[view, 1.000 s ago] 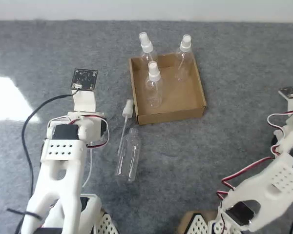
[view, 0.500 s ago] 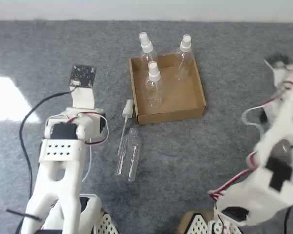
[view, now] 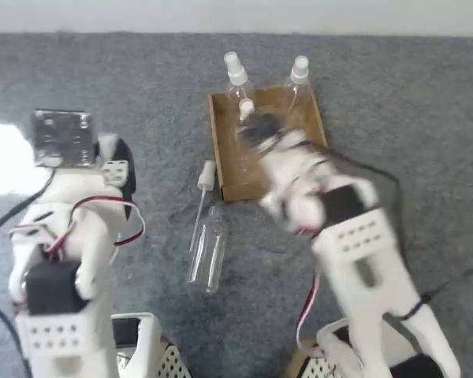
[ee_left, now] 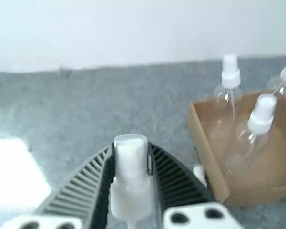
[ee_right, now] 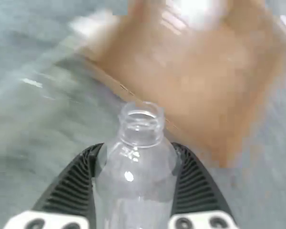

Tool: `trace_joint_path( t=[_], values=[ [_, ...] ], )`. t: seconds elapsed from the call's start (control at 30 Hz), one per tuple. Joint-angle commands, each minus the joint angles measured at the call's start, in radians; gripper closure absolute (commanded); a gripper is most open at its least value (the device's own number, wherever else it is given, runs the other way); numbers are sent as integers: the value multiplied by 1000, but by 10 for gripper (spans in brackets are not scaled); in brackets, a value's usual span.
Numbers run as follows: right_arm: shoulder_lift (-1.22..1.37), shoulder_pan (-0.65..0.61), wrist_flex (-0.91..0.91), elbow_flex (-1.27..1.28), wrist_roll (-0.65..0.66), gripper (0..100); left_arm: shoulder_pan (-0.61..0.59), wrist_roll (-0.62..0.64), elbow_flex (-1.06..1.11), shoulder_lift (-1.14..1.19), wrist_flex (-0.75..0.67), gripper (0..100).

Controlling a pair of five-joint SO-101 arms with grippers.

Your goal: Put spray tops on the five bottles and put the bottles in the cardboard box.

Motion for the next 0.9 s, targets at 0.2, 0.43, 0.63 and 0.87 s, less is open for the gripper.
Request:
trace_joint_path(
  t=[0.2, 0.43, 0.63, 0.87],
  values=[
    [-70, -312, -372, 201, -48, 993, 2, 354, -239, -31, -123, 990],
    [-70, -335, -513, 302, -41, 993, 8, 525, -133, -28, -316, 990],
    [-74, -361, -634, 373, -49, 993, 81, 526, -13, -31, -402, 990],
    [-188, -361, -776, 519, -51, 993, 98, 528, 30, -28, -417, 990]
  ],
)
